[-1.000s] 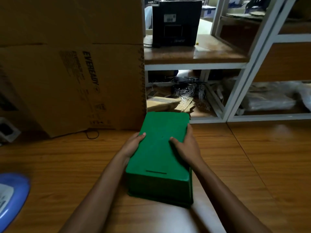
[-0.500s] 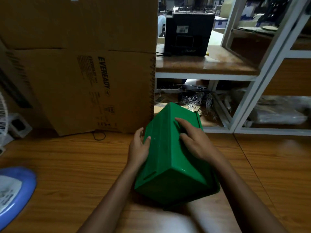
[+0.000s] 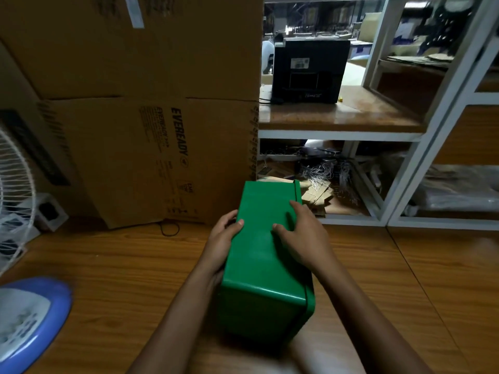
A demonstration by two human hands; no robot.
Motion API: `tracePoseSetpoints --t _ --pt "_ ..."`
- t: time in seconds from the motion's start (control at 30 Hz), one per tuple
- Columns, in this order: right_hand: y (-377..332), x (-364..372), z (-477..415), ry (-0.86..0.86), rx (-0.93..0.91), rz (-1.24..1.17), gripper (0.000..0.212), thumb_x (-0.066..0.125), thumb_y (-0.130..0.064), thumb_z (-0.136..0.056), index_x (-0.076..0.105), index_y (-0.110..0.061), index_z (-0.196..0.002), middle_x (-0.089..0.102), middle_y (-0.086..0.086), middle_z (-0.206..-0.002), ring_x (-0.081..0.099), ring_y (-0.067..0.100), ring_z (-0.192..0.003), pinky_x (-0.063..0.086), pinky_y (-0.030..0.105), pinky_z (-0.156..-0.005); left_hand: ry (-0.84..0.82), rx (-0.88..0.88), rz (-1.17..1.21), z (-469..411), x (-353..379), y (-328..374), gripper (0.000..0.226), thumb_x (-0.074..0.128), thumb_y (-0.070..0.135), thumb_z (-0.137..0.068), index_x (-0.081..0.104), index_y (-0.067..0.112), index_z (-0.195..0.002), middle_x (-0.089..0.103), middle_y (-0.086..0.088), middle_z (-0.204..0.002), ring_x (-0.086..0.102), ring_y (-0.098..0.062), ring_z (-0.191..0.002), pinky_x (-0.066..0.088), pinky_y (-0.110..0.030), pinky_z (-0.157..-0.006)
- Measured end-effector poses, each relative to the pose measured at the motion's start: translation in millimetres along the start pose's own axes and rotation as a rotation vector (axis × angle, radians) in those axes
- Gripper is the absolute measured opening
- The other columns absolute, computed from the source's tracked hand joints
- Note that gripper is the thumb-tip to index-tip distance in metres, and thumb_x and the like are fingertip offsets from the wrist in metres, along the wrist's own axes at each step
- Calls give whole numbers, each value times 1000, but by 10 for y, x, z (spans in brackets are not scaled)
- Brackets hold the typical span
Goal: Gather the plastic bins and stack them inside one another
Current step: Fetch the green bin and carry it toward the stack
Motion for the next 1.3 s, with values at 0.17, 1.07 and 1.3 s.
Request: tracePoseSetpoints --t 0.17,1.07,1.3 --pt "-163 101 55 -44 -71 -51 75 60 -15 -90 23 -25 -154 25 5 -162 35 24 -144 36 46 -115 40 -126 104 82 -176 -463 44 49 17 -100 45 22 -144 67 -15 -124 69 -33 -101 58 -37 -67" --pt "79 1129 204 -307 -154 431 83 62 -21 -85 17 -22 -155 -2 16 -165 17 41 -148 29 48 -116 147 -16 -268 489 -1286 -179 60 44 -2 -99 31 22 -153 45 -4 -149 58 -12 -109 54 -26 -81" --pt "352 639 324 248 -40 -20 44 58 -14 -88 57 -22 -130 70 8 -112 68 27 -90 56 44 -77 243 28 -367 470 -1313 -170 45 48 5 -100 45 15 -143 54 0 -128 58 -2 -94 52 -10 -61"
Point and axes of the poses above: each hand's wrist, its own z-axis away from the middle knuckle, its own x-axis out of the palm, y = z × x, the point moved 9 cm from there along -z, towards the middle knuckle
